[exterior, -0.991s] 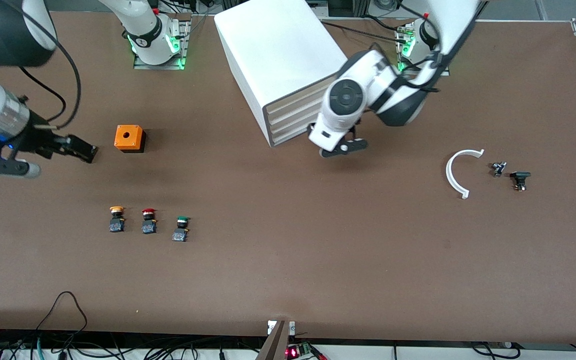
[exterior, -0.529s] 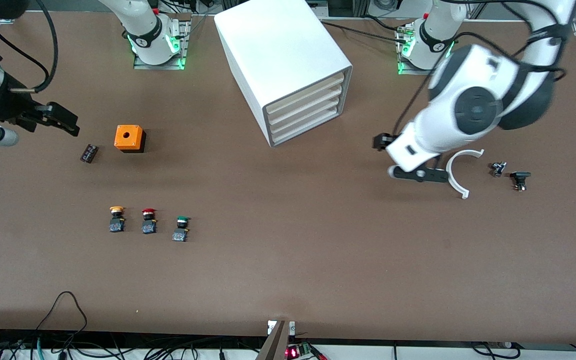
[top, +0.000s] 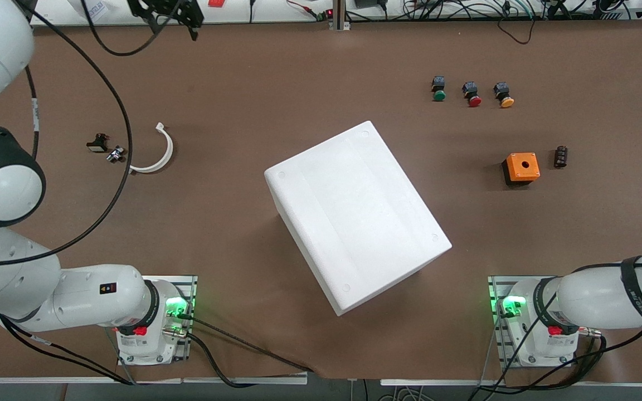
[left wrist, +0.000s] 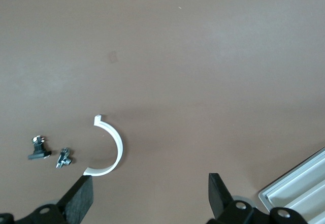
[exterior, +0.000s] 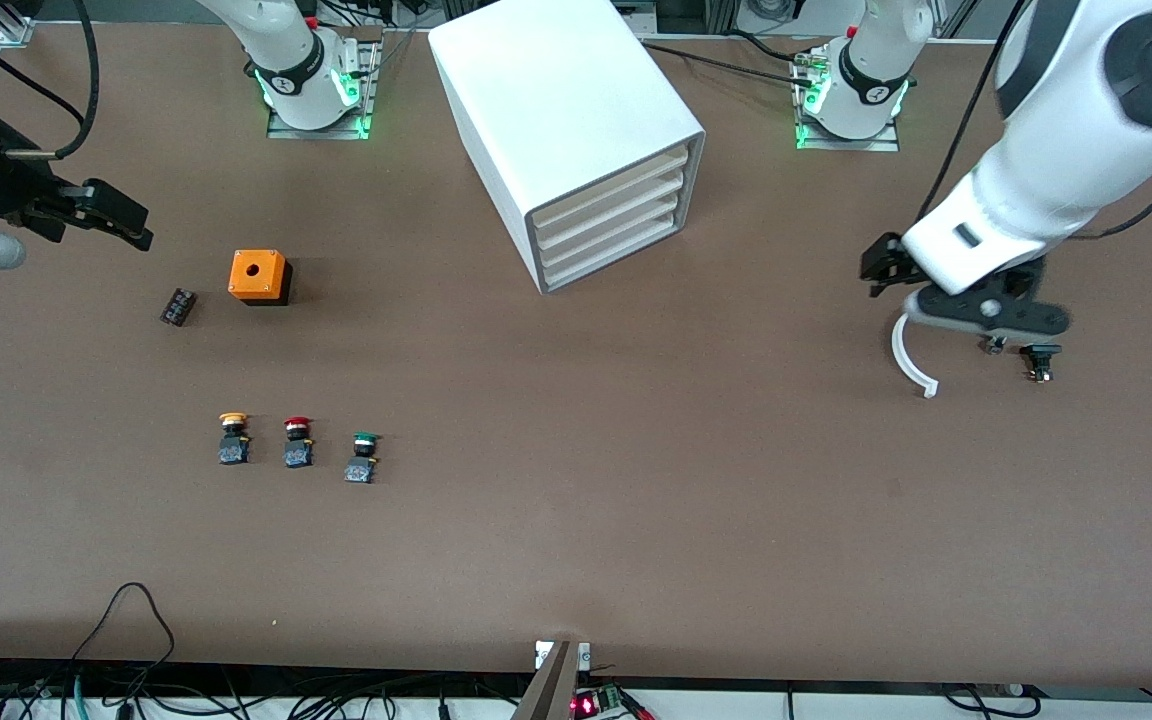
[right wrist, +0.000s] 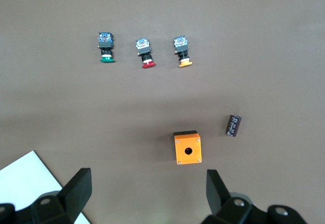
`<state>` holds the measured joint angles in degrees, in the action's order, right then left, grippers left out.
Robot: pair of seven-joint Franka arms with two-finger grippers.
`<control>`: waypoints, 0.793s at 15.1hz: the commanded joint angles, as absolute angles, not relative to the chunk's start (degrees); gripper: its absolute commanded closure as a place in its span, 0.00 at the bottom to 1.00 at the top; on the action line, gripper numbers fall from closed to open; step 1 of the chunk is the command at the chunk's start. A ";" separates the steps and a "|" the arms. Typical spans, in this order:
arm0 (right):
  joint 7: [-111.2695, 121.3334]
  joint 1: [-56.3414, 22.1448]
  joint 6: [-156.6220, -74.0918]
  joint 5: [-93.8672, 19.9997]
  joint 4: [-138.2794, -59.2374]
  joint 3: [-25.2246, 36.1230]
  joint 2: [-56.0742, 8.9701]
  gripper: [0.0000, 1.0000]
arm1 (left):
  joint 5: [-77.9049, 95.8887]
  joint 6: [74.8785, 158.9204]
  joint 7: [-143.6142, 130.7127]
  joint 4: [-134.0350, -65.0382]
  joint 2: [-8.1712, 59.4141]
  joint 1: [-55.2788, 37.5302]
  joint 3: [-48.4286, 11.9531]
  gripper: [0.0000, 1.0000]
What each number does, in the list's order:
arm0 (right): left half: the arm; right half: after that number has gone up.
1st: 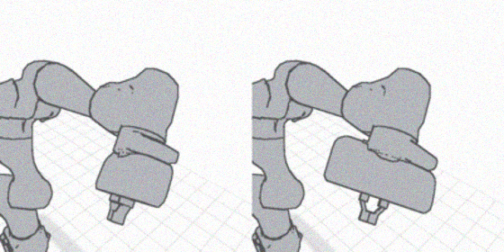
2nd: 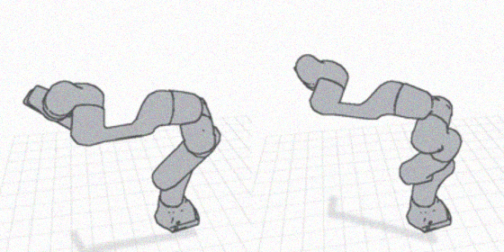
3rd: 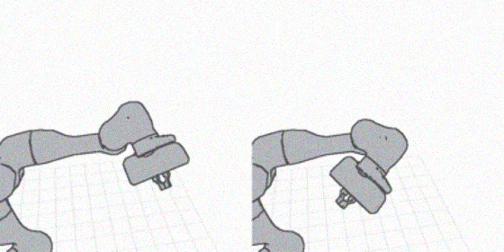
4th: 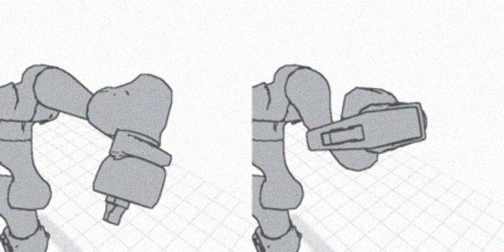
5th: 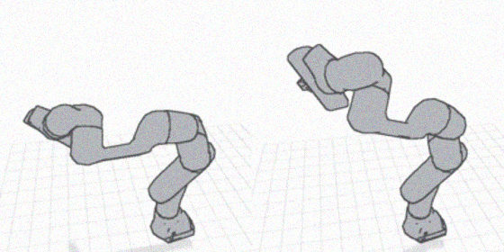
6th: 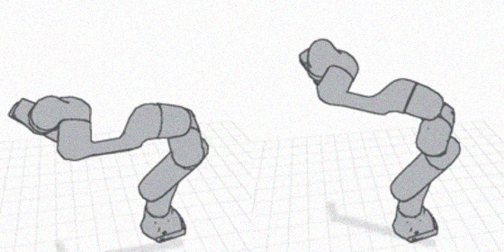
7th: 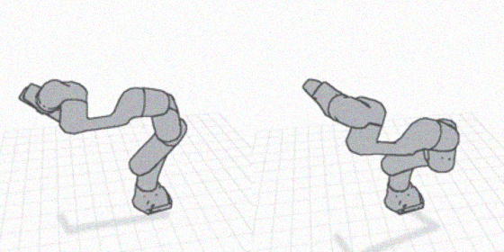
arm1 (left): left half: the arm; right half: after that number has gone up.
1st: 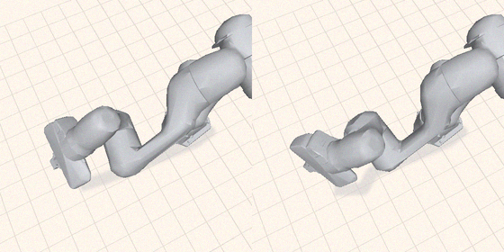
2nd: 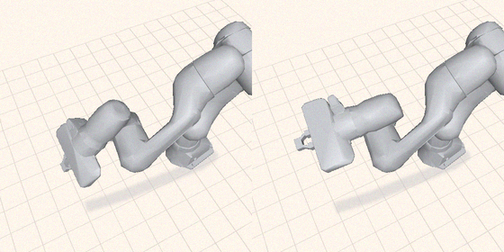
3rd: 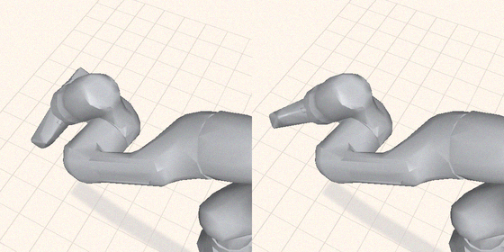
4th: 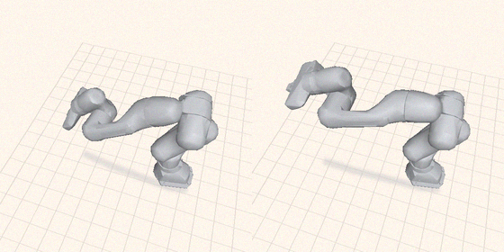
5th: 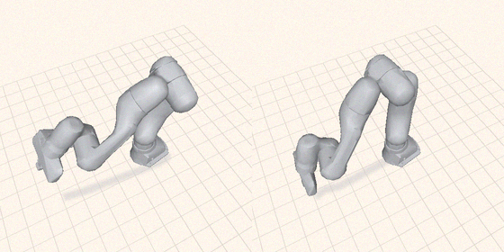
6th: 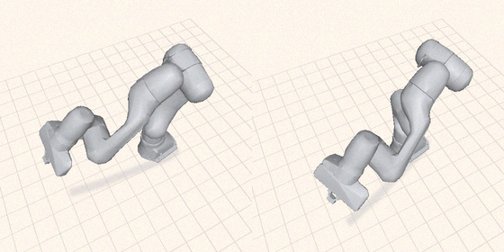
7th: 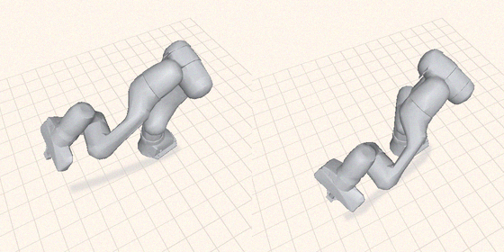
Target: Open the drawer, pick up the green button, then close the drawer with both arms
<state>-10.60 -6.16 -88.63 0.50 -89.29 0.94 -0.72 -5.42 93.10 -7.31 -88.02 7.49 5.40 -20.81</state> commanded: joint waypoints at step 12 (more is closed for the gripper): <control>-10.90 -6.06 -92.81 0.26 -93.16 0.88 2.11 0.00 | -0.35 94.57 1.24 -95.98 -1.14 -4.57 -3.16 0.00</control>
